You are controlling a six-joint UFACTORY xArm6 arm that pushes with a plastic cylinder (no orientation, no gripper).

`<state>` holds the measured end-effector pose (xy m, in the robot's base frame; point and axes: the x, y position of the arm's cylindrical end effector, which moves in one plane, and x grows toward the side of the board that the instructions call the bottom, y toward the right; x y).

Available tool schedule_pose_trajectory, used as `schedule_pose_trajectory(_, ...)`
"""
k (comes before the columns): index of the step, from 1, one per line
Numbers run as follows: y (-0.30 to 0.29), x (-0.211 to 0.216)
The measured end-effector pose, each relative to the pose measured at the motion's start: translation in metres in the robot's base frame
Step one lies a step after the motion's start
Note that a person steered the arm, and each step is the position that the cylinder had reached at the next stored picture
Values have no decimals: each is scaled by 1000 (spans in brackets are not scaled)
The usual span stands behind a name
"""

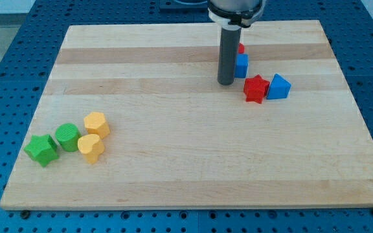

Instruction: Separate red circle and cube

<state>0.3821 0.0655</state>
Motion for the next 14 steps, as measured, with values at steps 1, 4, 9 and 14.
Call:
schedule_pose_trajectory(1,90,11)
schedule_pose_trajectory(4,-1,14)
schedule_pose_trajectory(9,39,-159)
schedule_pose_trajectory(14,130,-172)
